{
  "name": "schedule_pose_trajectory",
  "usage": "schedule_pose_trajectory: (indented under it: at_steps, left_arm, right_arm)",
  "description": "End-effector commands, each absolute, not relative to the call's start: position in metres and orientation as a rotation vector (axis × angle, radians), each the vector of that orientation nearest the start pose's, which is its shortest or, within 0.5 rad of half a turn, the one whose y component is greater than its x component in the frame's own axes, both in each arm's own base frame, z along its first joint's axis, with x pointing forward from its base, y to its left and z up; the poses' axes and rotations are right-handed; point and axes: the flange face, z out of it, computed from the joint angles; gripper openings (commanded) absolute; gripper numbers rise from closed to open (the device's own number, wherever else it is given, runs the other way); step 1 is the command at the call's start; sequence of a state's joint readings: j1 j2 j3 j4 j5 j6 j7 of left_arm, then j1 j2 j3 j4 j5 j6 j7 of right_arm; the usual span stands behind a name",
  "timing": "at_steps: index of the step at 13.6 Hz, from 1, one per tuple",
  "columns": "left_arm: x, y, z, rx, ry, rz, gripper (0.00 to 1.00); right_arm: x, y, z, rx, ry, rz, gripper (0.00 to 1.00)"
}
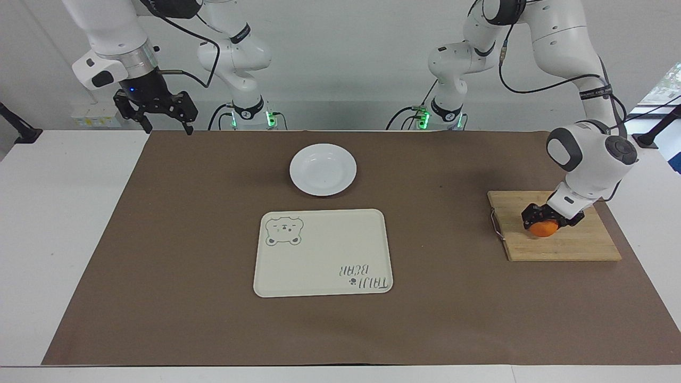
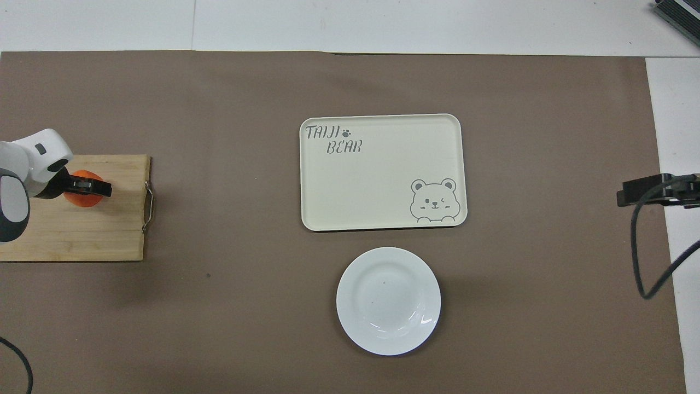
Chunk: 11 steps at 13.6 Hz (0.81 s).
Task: Place orange and plate with both arms
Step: 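Close the left gripper on the orange and lift it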
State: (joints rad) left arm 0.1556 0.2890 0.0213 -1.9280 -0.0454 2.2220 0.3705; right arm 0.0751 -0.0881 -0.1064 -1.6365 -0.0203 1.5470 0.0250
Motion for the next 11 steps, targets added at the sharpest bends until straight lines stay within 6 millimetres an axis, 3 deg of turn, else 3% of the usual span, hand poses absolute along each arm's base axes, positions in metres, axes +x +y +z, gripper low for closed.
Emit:
schedule_pose_trajectory:
  at_steps: [1, 4, 7, 11]
  left_arm:
    - [0.616, 0.100, 0.382, -3.186, 0.213, 0.009, 0.00]
    - [0.624, 0.092, 0.423, -3.191, 0.185, 0.035, 0.00]
    - [0.628, 0.071, 0.470, -3.180, 0.143, 0.075, 0.00]
    - [0.613, 0.039, 0.528, -3.148, 0.006, 0.127, 0.00]
  right_arm:
    - [0.521, -0.024, 0.642, -3.145, 0.091, -0.011, 1.00]
    - [0.521, -0.024, 0.642, -3.145, 0.091, -0.011, 1.00]
    - [0.521, -0.024, 0.642, -3.145, 0.091, -0.011, 1.00]
    - [0.521, -0.024, 0.642, -3.145, 0.091, -0.011, 1.00]
